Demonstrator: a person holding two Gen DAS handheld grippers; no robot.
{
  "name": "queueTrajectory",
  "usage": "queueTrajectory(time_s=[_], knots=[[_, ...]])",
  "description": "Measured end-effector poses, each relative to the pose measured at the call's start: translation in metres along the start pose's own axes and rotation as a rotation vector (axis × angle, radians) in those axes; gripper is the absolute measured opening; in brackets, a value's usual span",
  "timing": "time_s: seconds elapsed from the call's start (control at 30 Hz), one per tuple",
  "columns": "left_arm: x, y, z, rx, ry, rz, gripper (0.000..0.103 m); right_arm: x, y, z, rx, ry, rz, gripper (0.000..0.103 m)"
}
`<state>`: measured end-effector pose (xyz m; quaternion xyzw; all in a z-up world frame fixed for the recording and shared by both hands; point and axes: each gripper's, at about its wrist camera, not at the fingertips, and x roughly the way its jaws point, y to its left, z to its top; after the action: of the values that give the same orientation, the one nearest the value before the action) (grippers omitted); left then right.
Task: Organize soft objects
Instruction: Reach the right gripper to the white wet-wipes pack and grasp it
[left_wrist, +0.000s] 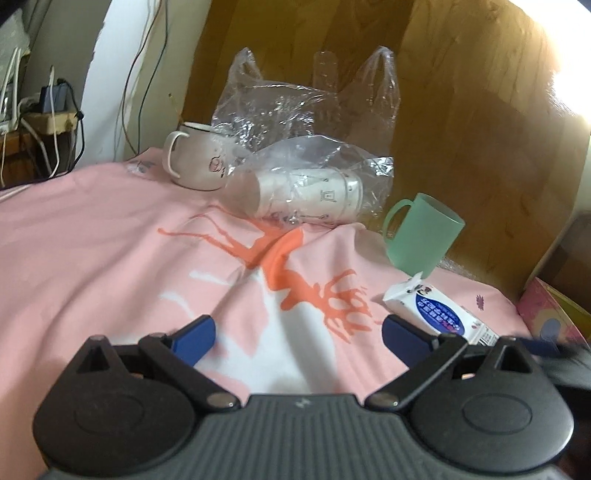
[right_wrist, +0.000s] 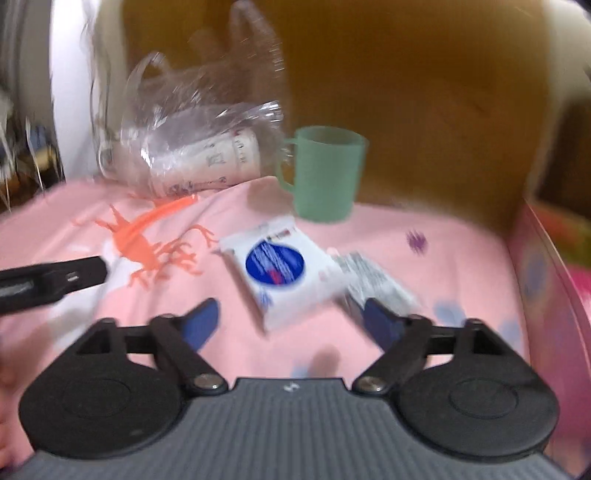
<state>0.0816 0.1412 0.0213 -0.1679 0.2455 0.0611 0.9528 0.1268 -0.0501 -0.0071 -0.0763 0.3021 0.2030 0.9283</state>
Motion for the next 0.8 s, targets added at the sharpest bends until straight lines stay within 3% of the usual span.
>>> queueTrajectory(time_s=[0.13, 0.2, 0.27, 0.33, 0.37, 0.53, 0.57, 0.6, 0.67, 0.73, 0.8], knots=[[0.005, 0.003, 0.002, -0.010, 0.009, -0.011, 0.100, 0.049, 0.023, 0.012, -0.185, 0.025, -0.031, 0.090], [0.006, 0.004, 0.002, -0.017, 0.012, -0.013, 0.100, 0.062, 0.020, 0.013, -0.190, 0.021, -0.045, 0.085], [0.006, 0.004, 0.002, -0.017, 0.012, -0.013, 0.100, 0.066, 0.011, 0.019, -0.135, 0.045, 0.002, 0.046], [0.006, 0.004, 0.002, -0.013, 0.012, -0.013, 0.100, 0.061, 0.011, 0.019, -0.148, 0.049, 0.023, 0.020], [0.006, 0.004, 0.002, -0.012, 0.011, -0.013, 0.100, 0.058, 0.012, 0.017, -0.152, 0.061, 0.048, 0.011], [0.004, 0.000, 0.001, 0.014, 0.010, 0.015, 0.100, 0.033, 0.021, 0.000, -0.189, 0.064, 0.079, 0.013], [0.003, -0.001, 0.001, 0.020, 0.007, 0.022, 0.100, 0.030, 0.021, 0.001, -0.181, 0.065, 0.083, 0.018], [0.002, -0.002, 0.000, 0.027, 0.002, 0.027, 0.100, 0.027, 0.020, 0.002, -0.176, 0.057, 0.081, 0.024], [0.000, -0.003, 0.000, 0.040, -0.008, 0.029, 0.101, 0.025, 0.019, 0.009, -0.180, 0.028, 0.060, 0.064], [0.000, -0.005, 0.000, 0.049, -0.013, 0.025, 0.101, 0.029, 0.016, 0.018, -0.178, -0.007, 0.047, 0.078], [0.001, -0.005, 0.000, 0.052, -0.016, 0.018, 0.101, 0.041, 0.016, 0.028, -0.175, -0.004, 0.071, 0.083]])
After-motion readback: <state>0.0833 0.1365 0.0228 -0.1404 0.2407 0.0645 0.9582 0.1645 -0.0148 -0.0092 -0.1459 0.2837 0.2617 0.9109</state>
